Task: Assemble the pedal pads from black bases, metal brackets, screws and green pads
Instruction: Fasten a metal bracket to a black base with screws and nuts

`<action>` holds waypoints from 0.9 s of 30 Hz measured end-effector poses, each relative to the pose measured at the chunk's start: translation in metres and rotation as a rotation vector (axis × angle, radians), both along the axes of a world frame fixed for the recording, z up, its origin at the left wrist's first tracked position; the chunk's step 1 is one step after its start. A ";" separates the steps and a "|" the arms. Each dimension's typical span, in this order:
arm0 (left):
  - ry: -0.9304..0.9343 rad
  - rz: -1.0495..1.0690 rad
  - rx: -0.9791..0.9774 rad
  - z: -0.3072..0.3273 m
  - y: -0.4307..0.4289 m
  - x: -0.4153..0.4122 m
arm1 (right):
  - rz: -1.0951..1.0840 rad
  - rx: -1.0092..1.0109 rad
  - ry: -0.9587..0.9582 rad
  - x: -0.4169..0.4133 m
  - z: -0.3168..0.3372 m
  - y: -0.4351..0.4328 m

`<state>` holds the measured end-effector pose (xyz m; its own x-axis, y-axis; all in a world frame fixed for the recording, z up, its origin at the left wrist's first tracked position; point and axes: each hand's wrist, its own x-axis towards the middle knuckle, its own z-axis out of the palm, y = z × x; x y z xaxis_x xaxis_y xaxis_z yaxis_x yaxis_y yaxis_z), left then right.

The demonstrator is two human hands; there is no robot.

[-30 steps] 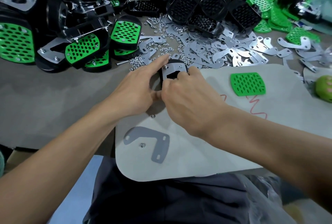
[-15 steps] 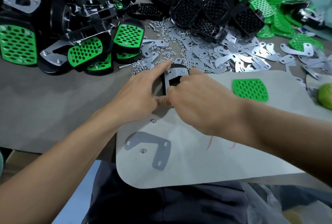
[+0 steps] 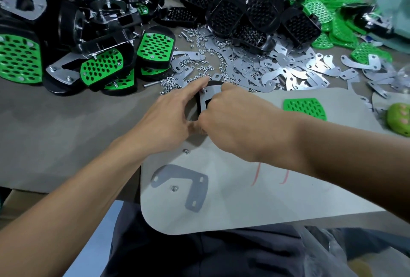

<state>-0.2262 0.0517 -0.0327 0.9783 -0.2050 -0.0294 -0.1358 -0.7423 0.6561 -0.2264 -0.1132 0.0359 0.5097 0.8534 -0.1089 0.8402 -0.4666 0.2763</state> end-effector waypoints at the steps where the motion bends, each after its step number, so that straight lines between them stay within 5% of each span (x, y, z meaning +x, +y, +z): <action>1: -0.002 0.009 0.004 0.000 0.000 0.000 | -0.034 0.029 0.025 0.001 -0.001 0.000; 9: 0.017 -0.001 -0.010 -0.002 0.002 0.002 | -0.398 0.158 0.166 -0.003 -0.014 0.003; 19: -0.028 -0.006 0.017 -0.002 0.002 0.003 | -0.056 -0.001 0.027 0.000 0.000 -0.002; 27: -0.036 0.018 0.008 -0.007 0.002 0.001 | -0.301 0.026 0.100 -0.011 -0.005 0.009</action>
<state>-0.2249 0.0536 -0.0394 0.9824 -0.1869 0.0042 -0.1454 -0.7499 0.6453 -0.2376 -0.1043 0.0313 0.7274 0.6692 -0.1516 0.6860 -0.7039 0.1844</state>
